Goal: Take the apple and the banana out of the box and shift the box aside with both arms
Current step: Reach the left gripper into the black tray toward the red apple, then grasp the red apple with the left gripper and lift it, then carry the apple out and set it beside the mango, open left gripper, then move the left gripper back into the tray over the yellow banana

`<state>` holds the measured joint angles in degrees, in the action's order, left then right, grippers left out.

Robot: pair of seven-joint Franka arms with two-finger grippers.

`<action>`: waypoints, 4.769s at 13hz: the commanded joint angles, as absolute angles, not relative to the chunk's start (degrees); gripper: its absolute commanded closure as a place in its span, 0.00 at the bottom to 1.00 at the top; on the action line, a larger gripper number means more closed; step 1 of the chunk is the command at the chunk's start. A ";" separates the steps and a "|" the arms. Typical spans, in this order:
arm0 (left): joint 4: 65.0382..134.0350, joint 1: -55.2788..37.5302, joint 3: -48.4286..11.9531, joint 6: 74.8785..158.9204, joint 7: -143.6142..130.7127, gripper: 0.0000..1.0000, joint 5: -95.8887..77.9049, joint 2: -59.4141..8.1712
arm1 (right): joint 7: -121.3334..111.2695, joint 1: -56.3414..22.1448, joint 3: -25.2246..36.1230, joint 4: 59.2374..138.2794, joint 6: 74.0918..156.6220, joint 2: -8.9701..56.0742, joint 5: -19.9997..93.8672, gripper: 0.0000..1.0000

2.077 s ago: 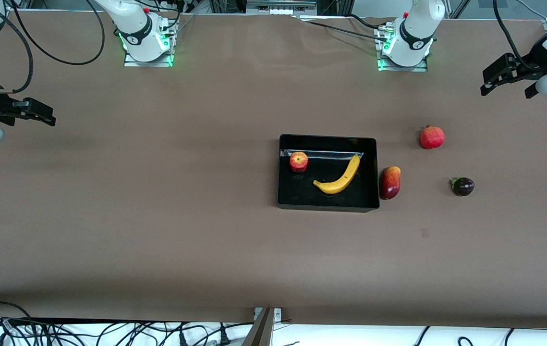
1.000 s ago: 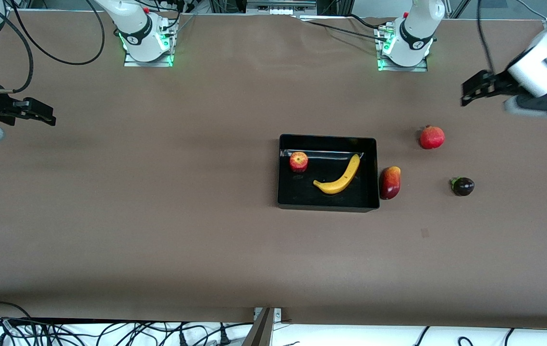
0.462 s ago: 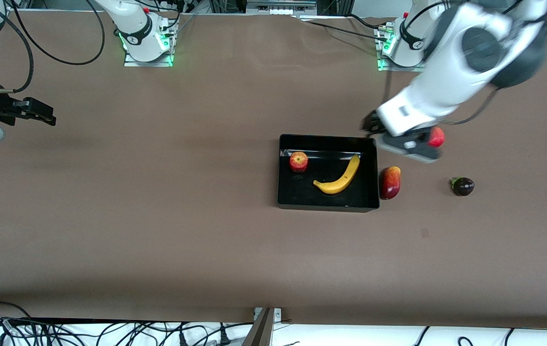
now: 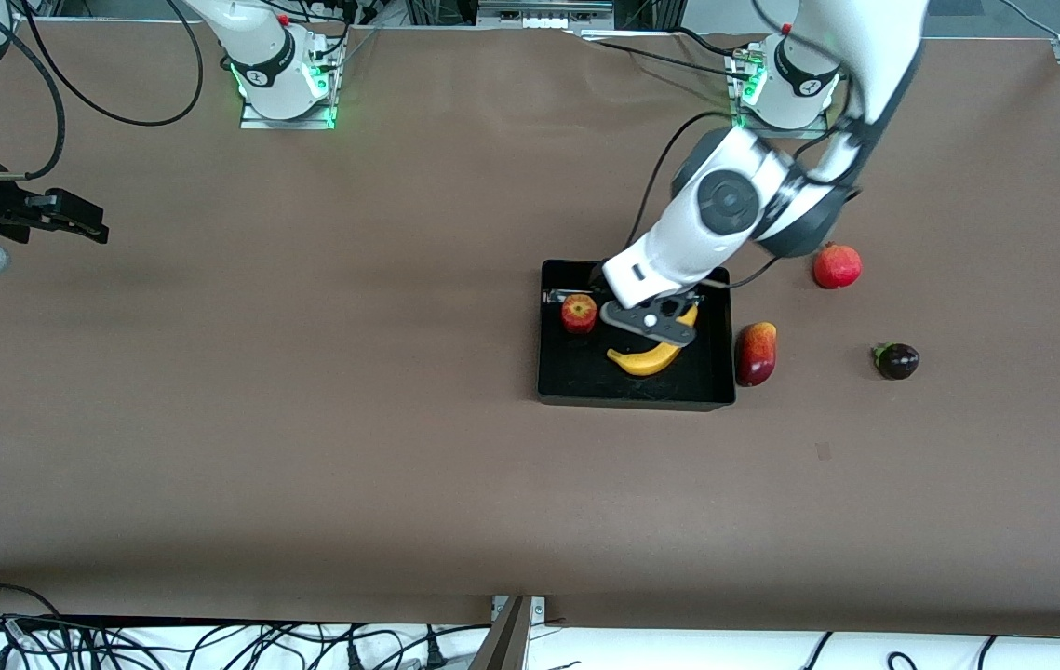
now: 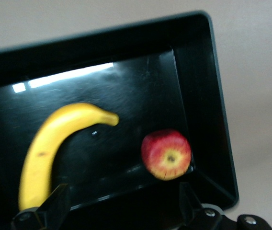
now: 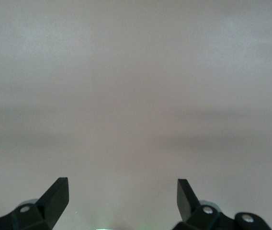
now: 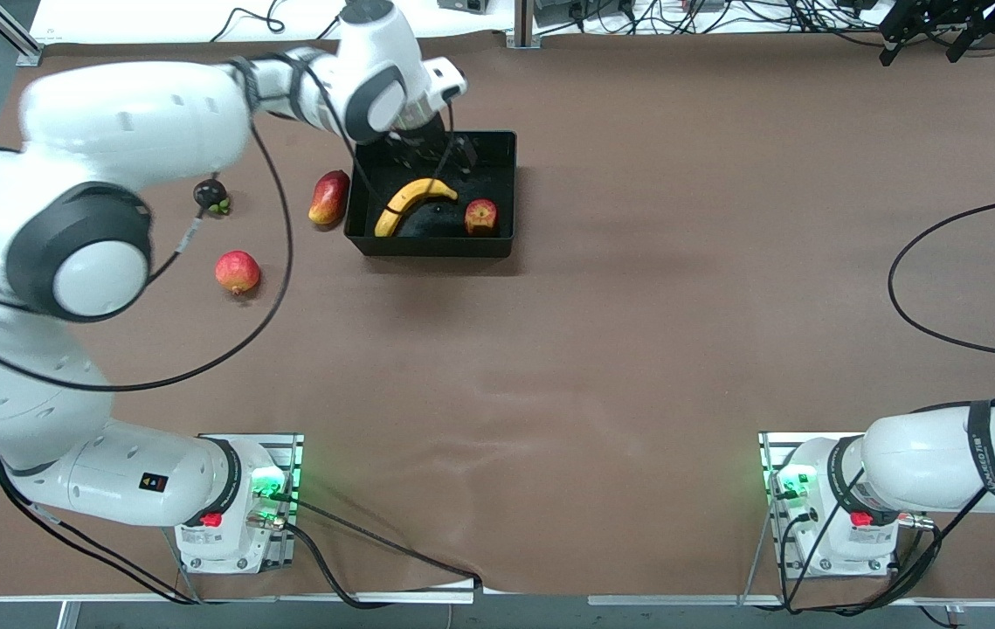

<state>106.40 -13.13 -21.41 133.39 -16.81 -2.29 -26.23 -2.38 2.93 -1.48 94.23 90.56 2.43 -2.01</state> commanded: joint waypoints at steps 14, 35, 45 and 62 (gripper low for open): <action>105.03 -22.68 -16.44 145.19 -19.43 0.00 -0.71 -37.62 | -2.55 3.16 -1.84 93.43 91.05 2.64 -1.93 0.00; 115.03 7.55 -11.61 125.39 16.33 1.00 0.70 -16.69 | -2.55 3.16 -1.76 93.43 91.05 2.64 -1.93 0.00; 121.29 9.05 -10.72 143.33 17.84 0.87 1.32 -28.20 | -2.64 3.34 -1.58 93.52 91.05 2.72 -1.93 0.00; 116.81 -10.80 -11.87 140.08 7.92 0.00 -9.05 -16.51 | -2.55 3.43 -1.58 93.52 90.88 2.64 -1.93 0.00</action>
